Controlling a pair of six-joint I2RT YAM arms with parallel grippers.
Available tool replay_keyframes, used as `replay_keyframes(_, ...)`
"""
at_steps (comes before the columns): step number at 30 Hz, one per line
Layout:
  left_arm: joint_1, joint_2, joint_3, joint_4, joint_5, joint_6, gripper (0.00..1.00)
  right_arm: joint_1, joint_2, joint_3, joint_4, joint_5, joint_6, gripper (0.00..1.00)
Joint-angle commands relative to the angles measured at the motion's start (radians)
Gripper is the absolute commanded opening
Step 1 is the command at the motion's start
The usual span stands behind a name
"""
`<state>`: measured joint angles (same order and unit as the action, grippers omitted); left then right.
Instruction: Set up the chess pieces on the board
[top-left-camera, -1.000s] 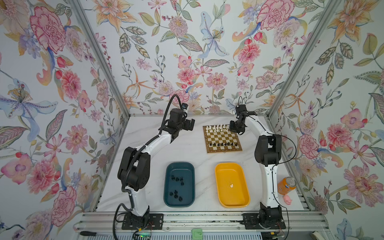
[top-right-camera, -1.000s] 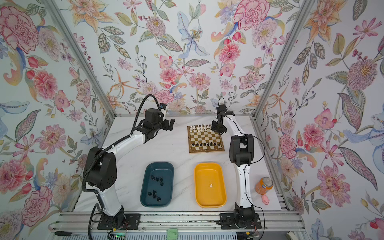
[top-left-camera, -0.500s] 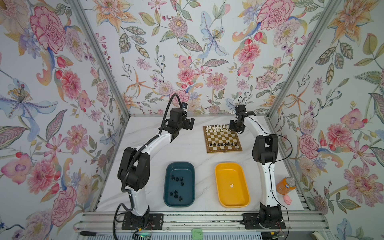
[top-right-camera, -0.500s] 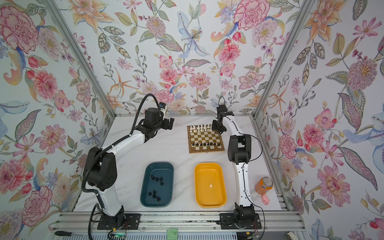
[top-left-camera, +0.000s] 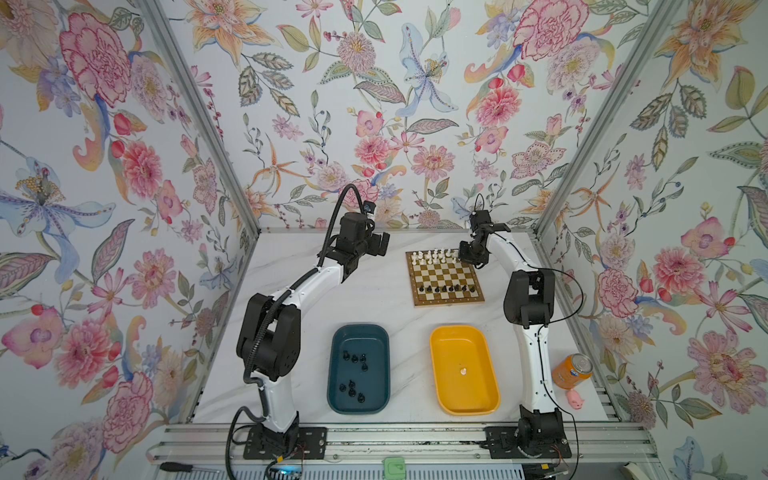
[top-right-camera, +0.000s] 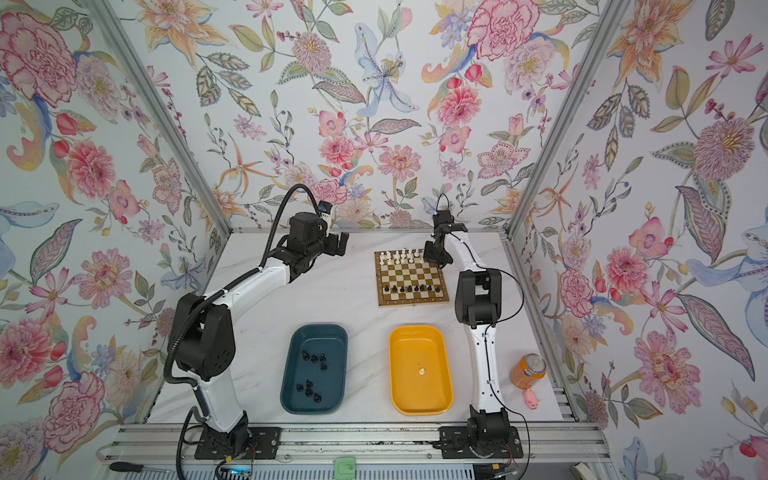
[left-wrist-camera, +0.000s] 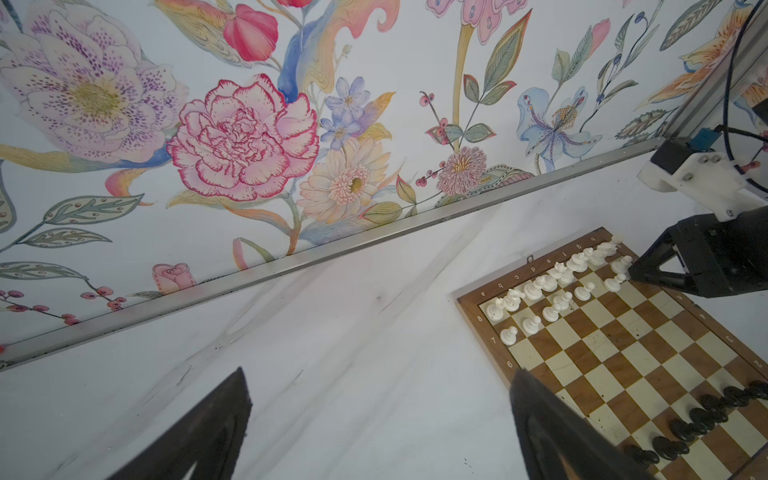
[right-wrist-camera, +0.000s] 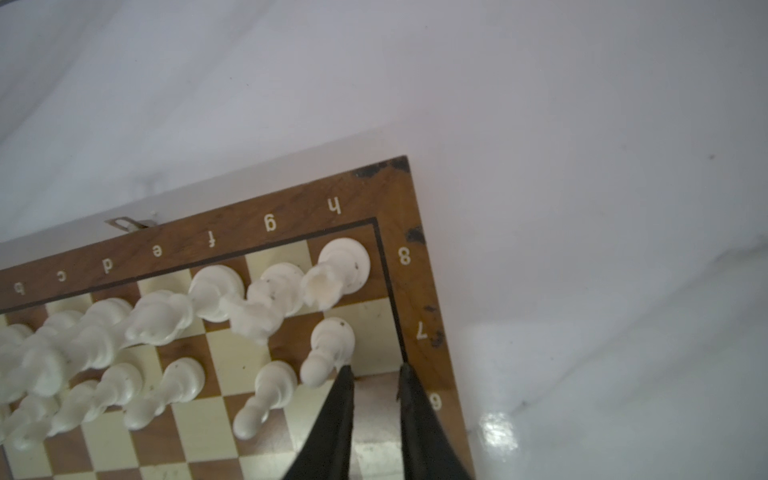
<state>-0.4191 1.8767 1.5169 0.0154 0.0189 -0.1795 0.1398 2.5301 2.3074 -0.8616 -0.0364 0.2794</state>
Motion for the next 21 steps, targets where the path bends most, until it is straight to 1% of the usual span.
replay_keyframes(1, -0.004, 0.012, 0.019, -0.008, -0.006, 0.006, 0.99, 0.010, -0.058, -0.009, -0.025, 0.001, -0.013, 0.22)
replay_keyframes(8, -0.004, 0.007, 0.012, -0.003, -0.006, 0.007, 0.99, 0.021, -0.047, 0.071, -0.048, -0.016, -0.005, 0.24)
replay_keyframes(21, -0.005, 0.004, 0.016, -0.002, -0.016, 0.012, 0.99, 0.020, 0.014, 0.140, -0.049, -0.006, -0.001, 0.23)
